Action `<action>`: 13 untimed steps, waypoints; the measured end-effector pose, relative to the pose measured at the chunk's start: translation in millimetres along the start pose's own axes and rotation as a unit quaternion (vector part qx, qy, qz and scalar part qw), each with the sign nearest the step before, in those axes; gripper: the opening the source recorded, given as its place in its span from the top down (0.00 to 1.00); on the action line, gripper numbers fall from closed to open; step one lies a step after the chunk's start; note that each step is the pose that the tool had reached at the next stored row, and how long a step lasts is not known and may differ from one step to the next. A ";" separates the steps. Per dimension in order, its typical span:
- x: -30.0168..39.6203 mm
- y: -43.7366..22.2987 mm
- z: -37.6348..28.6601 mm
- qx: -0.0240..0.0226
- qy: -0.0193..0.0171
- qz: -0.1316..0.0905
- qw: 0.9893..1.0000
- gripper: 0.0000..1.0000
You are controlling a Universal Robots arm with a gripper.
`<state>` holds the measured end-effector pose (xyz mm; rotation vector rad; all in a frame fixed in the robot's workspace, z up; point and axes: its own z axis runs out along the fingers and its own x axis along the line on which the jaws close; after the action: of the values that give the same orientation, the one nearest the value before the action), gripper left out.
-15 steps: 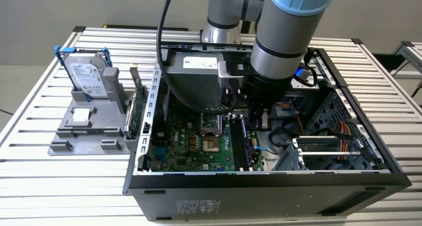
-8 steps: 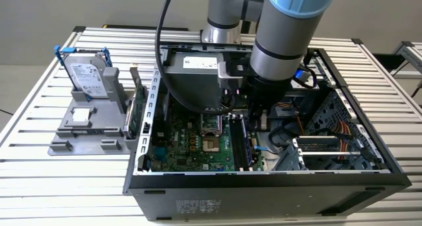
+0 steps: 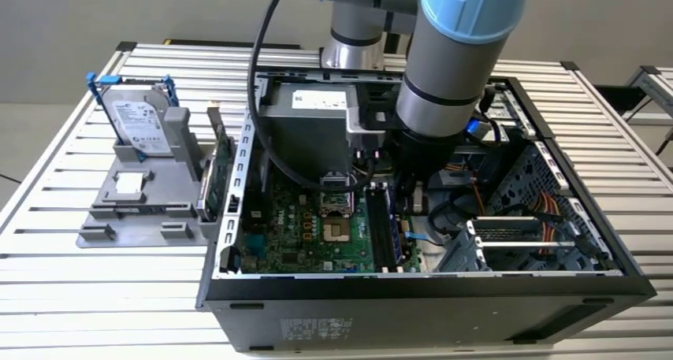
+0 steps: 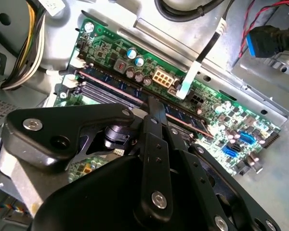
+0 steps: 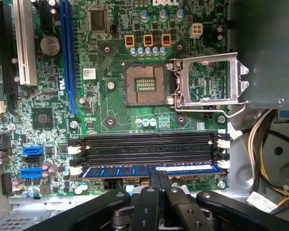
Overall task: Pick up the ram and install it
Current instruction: 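Press down the ram until it locks into place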
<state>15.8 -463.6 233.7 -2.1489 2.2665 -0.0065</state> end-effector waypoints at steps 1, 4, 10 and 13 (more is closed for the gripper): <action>0.0 0.0 0.0 0.000 0.000 0.000 1.000 1.00; 0.0 0.0 0.1 0.000 0.000 0.000 1.000 1.00; 0.1 0.1 4.6 0.000 0.000 0.000 1.000 1.00; 0.1 0.2 8.9 0.000 0.000 0.000 1.000 1.00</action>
<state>15.8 -463.6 224.8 -2.1490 2.2667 -0.0067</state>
